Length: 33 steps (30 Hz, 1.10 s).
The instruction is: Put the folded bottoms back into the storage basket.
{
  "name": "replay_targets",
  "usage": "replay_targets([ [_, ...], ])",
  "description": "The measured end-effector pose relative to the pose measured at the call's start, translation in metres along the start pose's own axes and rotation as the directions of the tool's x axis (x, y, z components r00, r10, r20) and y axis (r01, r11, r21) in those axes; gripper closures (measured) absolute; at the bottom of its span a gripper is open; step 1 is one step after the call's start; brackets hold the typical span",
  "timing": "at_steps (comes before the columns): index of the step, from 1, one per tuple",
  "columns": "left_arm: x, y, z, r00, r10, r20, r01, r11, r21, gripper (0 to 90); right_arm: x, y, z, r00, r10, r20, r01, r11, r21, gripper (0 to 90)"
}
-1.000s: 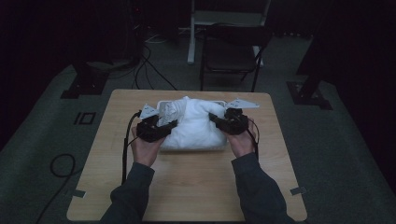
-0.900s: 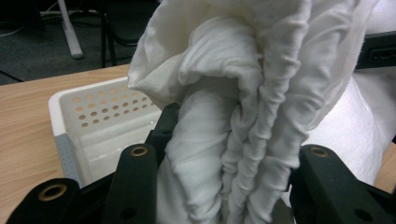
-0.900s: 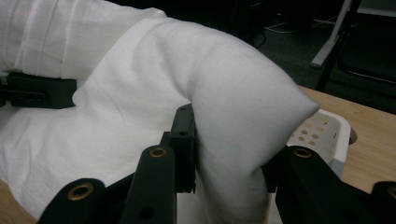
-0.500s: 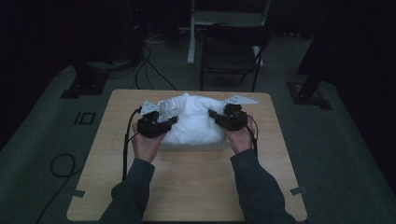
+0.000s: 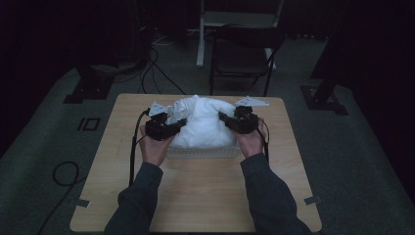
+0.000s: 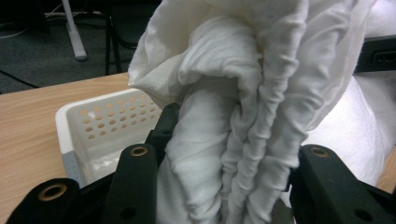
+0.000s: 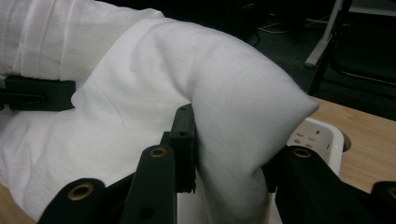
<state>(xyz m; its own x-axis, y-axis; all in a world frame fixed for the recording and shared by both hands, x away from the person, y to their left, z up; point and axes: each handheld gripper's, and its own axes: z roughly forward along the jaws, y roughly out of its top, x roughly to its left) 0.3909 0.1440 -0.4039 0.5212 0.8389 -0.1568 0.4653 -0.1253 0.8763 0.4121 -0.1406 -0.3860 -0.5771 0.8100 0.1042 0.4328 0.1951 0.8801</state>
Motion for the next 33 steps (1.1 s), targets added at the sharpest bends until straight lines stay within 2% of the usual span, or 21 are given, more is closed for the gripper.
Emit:
replay_targets([
  [8,0.004,0.001,0.005,0.9999,-0.010,-0.011,0.010,0.9999,0.005,57.7,-0.002,-0.001,0.007,0.9998,0.019,0.007,-0.019,1.000,-0.002,68.4],
  [20,0.010,0.001,0.017,0.9995,-0.023,-0.023,0.024,0.9997,0.006,57.7,-0.005,0.001,0.017,0.9995,0.012,0.030,-0.013,1.000,0.014,68.6],
  [33,0.017,-0.001,0.029,0.9985,-0.043,-0.034,0.043,0.9991,0.003,57.6,-0.009,0.003,0.028,0.9985,0.029,0.046,-0.030,0.999,0.025,68.6],
])
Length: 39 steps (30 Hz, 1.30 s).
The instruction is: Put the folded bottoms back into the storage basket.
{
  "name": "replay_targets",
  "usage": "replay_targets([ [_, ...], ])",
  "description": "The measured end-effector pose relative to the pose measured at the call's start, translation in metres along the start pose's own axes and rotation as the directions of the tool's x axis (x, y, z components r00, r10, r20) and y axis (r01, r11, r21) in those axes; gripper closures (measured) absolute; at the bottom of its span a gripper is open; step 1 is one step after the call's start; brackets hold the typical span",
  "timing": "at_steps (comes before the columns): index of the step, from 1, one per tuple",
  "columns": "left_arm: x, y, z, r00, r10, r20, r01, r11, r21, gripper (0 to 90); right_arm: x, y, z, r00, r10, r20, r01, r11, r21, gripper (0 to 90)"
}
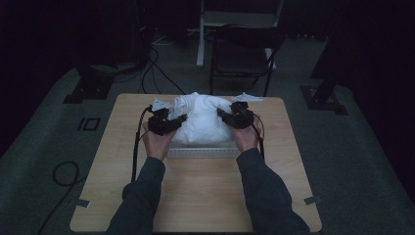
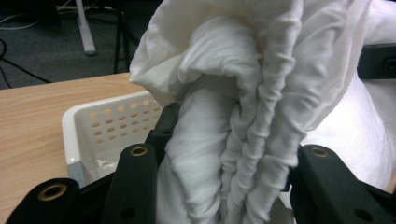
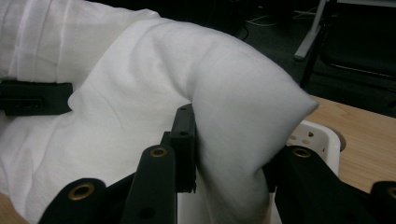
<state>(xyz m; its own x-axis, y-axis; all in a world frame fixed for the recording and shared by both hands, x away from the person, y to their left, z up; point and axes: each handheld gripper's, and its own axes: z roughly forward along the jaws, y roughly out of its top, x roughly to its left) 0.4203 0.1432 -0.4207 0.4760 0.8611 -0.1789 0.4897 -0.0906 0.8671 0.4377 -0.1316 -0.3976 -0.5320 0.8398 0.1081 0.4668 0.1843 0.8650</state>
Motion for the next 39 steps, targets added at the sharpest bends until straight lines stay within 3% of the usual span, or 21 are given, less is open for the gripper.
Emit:
replay_targets([
  [15,0.007,-0.006,0.018,0.9999,-0.007,-0.013,0.007,0.9997,0.022,57.5,-0.005,-0.005,0.015,0.9997,0.021,0.013,-0.021,1.000,0.023,68.7],
  [39,0.012,-0.010,0.032,0.9994,-0.003,-0.034,0.004,0.9992,0.039,57.5,-0.010,-0.011,0.029,0.9989,0.038,0.025,-0.039,0.998,0.039,68.8],
])
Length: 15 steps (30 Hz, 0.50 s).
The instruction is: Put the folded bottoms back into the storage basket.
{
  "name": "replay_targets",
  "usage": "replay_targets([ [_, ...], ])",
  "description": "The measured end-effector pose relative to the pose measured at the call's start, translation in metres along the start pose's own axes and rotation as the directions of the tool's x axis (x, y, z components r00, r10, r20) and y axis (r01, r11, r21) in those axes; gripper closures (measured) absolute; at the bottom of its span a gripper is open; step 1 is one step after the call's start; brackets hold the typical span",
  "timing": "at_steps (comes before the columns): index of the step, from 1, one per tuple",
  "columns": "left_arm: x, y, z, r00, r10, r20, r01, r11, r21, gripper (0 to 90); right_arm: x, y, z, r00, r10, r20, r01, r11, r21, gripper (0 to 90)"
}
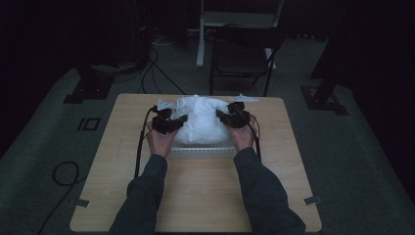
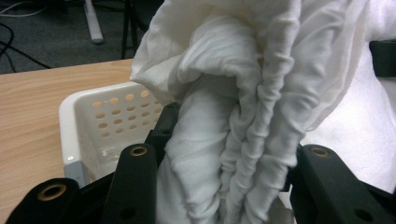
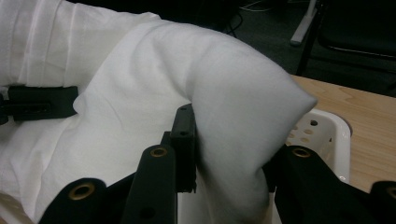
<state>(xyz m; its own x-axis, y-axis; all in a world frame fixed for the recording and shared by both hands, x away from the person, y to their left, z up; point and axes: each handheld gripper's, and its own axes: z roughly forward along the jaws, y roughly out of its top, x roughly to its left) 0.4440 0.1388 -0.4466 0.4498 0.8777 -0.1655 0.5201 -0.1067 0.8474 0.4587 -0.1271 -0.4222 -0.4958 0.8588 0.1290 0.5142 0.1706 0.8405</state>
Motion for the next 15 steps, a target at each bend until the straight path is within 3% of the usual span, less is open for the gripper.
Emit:
replay_targets([
  [15,-0.002,-0.005,0.011,0.9997,0.020,-0.014,-0.020,0.9992,0.035,57.3,-0.005,-0.010,0.005,0.9998,0.021,0.003,-0.021,1.000,0.016,68.8],
])
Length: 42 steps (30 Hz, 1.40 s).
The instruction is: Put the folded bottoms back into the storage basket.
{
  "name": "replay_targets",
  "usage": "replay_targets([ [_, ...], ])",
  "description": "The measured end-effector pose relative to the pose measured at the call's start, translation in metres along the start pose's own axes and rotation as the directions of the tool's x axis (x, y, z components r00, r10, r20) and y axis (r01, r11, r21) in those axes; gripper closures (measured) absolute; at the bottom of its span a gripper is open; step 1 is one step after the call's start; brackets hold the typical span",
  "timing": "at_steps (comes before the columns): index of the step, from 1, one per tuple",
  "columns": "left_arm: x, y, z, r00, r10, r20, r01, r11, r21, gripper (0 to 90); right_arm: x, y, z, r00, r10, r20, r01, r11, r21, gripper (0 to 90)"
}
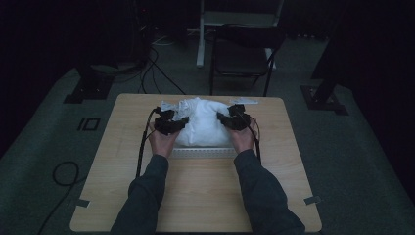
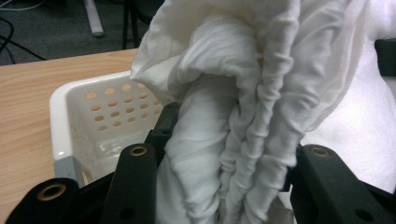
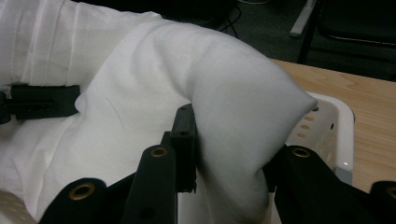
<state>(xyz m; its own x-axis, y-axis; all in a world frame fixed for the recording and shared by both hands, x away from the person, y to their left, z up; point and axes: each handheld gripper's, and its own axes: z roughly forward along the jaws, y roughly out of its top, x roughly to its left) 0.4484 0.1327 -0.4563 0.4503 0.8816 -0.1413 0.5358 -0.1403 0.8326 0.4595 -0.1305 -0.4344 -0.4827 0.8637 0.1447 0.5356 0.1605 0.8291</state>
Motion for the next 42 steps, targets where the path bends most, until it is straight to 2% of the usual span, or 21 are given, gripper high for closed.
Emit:
replay_targets([
  [5,-0.005,-0.003,0.004,0.9995,0.021,-0.024,-0.021,0.9997,0.010,57.2,-0.002,-0.004,0.001,1.0000,0.004,0.003,-0.004,1.000,0.010,68.8],
  [19,-0.004,-0.014,0.009,0.9996,0.006,-0.029,-0.004,0.9989,0.046,57.2,-0.002,-0.015,0.008,0.9999,0.011,-0.002,-0.011,0.999,0.031,68.8],
  [26,-0.009,-0.017,0.007,0.9986,0.019,-0.050,-0.015,0.9973,0.071,57.0,0.001,-0.020,0.008,1.0000,0.002,0.001,-0.003,0.999,0.042,68.8],
  [34,-0.014,-0.022,0.009,0.9978,0.005,-0.066,0.001,0.9954,0.096,56.8,-0.001,-0.028,0.010,1.0000,0.005,0.002,-0.005,0.998,0.058,68.8],
  [42,-0.012,-0.029,0.015,0.9971,-0.013,-0.076,0.023,0.9903,0.137,55.9,0.000,-0.032,0.015,1.0000,-0.005,0.008,0.004,0.996,0.093,68.7],
])
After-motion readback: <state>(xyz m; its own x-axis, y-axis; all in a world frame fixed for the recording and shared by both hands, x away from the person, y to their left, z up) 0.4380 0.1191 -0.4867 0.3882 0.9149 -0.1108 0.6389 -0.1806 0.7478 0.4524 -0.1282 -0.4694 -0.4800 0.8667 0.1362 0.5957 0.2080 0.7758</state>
